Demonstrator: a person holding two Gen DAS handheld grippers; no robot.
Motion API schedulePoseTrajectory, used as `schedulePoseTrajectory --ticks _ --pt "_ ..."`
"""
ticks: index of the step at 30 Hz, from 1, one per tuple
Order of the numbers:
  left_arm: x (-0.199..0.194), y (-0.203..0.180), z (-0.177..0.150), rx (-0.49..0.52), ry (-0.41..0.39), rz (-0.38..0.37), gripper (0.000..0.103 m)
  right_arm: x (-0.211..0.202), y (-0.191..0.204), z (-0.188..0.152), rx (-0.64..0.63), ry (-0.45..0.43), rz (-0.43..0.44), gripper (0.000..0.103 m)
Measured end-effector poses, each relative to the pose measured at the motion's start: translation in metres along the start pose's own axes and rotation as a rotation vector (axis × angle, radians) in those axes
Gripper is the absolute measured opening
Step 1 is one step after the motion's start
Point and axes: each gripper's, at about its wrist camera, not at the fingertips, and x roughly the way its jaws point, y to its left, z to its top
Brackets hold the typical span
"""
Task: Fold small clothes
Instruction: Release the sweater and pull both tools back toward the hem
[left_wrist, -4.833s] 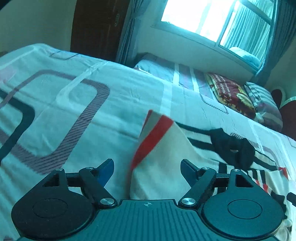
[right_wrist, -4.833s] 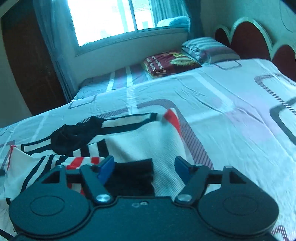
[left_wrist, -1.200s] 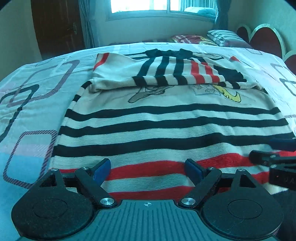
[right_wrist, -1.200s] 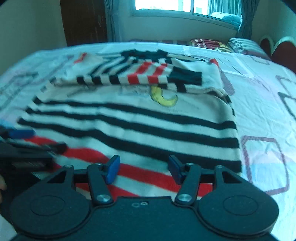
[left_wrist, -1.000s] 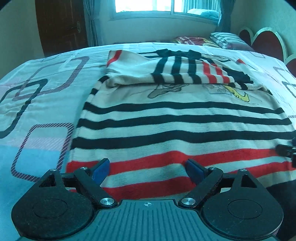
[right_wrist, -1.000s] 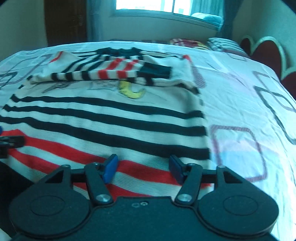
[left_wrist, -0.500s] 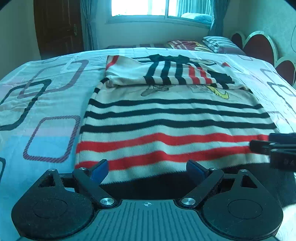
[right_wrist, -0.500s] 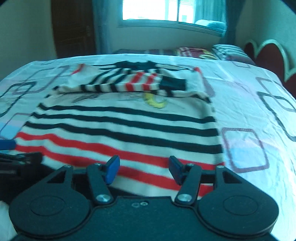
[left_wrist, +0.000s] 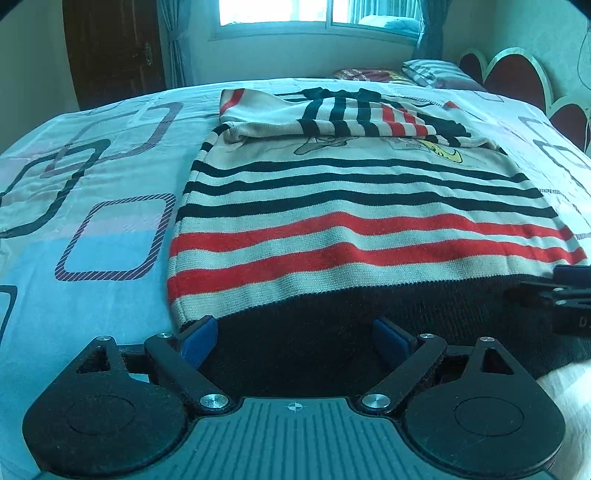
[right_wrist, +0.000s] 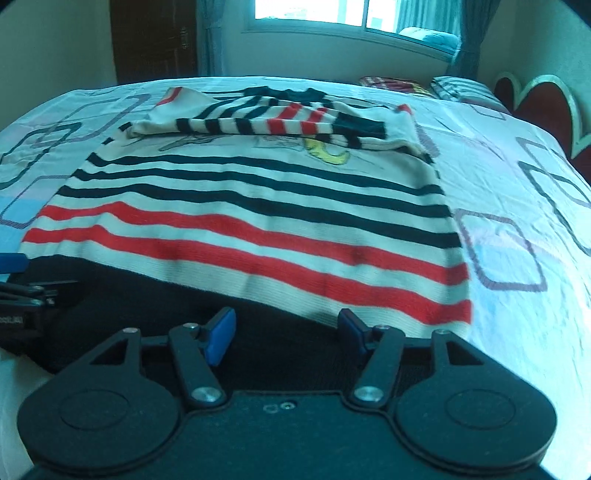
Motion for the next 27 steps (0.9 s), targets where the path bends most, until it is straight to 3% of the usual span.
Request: schedulePoseTrajectory --ticks 8,14,27 --pt "-0.015 0.005 -0.005 0.025 -0.003 -0.009 0.09 -0.011 -0.016 -0.009 0.054 0.003 -0.041 0.064" --pt "-0.027 0.01 -0.001 0.028 -0.019 0.016 0.09 -0.022 -0.008 -0.002 0.065 -0.022 0.005 0.064" --pt "-0.02 0.043 -0.021 -0.083 0.041 0.006 0.09 -0.021 -0.026 -0.013 0.112 0.02 -0.014 0.072"
